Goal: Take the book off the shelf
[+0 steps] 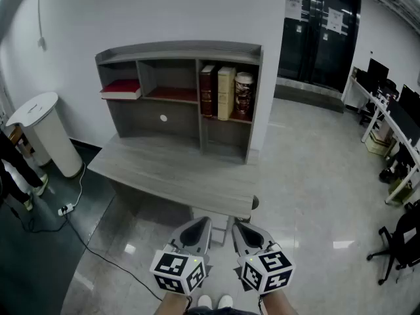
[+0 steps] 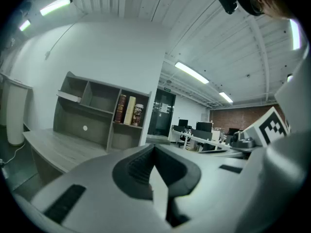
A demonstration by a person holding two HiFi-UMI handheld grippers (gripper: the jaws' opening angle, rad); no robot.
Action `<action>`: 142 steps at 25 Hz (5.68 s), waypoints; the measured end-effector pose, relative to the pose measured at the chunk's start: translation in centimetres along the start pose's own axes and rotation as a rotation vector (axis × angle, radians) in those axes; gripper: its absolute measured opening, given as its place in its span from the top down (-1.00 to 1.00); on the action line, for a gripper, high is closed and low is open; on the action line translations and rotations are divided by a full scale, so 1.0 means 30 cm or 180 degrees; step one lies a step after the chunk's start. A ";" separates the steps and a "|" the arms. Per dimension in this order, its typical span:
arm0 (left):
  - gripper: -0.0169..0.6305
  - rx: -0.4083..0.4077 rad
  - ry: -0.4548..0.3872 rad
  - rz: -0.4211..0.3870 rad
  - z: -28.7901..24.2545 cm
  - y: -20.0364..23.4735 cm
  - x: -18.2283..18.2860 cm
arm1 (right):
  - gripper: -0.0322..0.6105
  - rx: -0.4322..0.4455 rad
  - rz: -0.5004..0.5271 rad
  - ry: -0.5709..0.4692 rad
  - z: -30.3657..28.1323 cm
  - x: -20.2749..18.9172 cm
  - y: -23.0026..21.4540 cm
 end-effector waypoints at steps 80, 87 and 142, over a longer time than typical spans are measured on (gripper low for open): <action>0.91 0.0147 0.0072 0.0043 -0.671 0.458 -0.024 | 0.88 -0.0249 0.0041 0.0121 -0.725 0.036 -0.374; 0.91 0.0121 0.0073 0.0021 -0.795 0.576 -0.006 | 0.88 -0.0298 0.0076 0.0145 -0.878 0.035 -0.386; 0.28 0.0357 0.0040 -0.0553 -1.508 0.803 0.222 | 0.88 -0.0366 0.0165 0.0346 -1.186 0.074 -0.663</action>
Point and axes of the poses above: the fingertips, and each gripper's own axes: z backward along the fingers, y to its left, x out of its top, the point moved 6 cm from there along z, backward along the fingers, and after that the axes turned 14 degrees about -y, right-handed, at the moved point
